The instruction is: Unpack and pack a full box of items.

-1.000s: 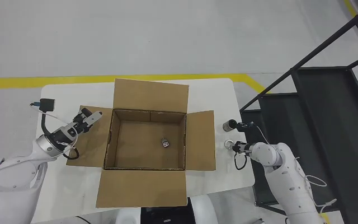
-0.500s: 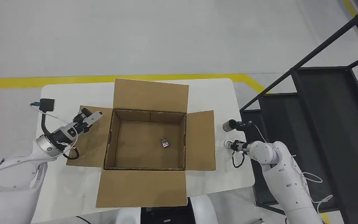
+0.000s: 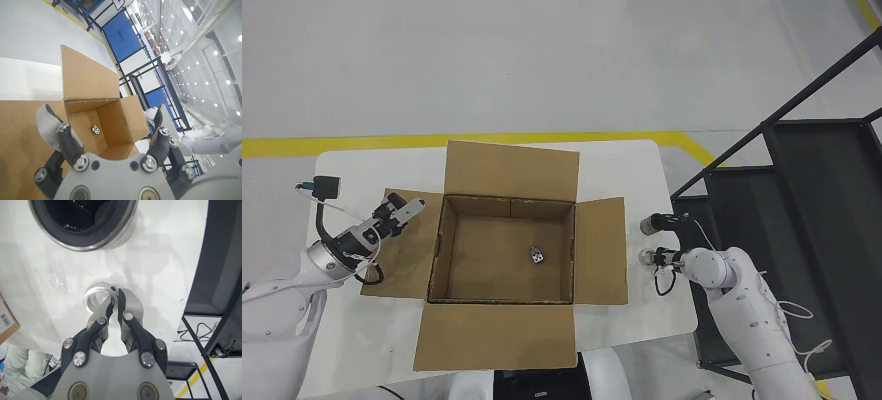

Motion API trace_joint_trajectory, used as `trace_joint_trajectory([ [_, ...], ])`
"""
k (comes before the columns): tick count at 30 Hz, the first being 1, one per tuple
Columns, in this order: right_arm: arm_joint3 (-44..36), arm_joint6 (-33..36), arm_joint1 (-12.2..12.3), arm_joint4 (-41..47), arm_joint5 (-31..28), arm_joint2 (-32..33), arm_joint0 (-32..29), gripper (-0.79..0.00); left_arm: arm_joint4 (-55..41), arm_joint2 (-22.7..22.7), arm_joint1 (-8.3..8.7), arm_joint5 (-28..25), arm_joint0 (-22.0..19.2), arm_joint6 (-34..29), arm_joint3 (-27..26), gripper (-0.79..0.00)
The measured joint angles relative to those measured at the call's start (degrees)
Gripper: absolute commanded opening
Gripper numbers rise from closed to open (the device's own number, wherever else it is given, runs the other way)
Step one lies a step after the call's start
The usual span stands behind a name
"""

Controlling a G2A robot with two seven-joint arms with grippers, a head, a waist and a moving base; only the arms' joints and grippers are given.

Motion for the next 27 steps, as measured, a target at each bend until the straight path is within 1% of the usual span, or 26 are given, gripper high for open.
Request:
trace_joint_trajectory([
  [2,-0.9,0.3,0.2,-0.9,0.1,0.3,-0.3,-0.785,0.0,0.0,0.0,0.0,0.0,0.0,0.0,0.0],
  [5,-4.4,1.3,0.6,-0.9,0.0,1.9,-1.8,-0.785,0.0,0.0,0.0,0.0,0.0,0.0,0.0,0.0],
  [11,-16.6,6.0,1.7,2.3,-2.8,9.1,-8.4,-0.785,0.0,0.0,0.0,0.0,0.0,0.0,0.0,0.0],
  [15,-26.6,8.0,2.2,6.8,-2.8,15.5,-13.3,-0.785,0.0,0.0,0.0,0.0,0.0,0.0,0.0,0.0],
  [18,-32.9,8.1,2.4,9.6,-2.6,19.3,-15.9,-0.785,0.0,0.0,0.0,0.0,0.0,0.0,0.0,0.0],
  [22,-39.7,6.4,2.5,13.0,-3.0,21.9,-17.0,-0.785,0.0,0.0,0.0,0.0,0.0,0.0,0.0,0.0],
  [25,-44.0,4.3,2.5,15.5,-4.1,21.8,-16.4,-0.785,0.0,0.0,0.0,0.0,0.0,0.0,0.0,0.0],
  [27,-46.2,3.1,2.5,16.3,-5.5,20.4,-15.0,-0.785,0.0,0.0,0.0,0.0,0.0,0.0,0.0,0.0],
])
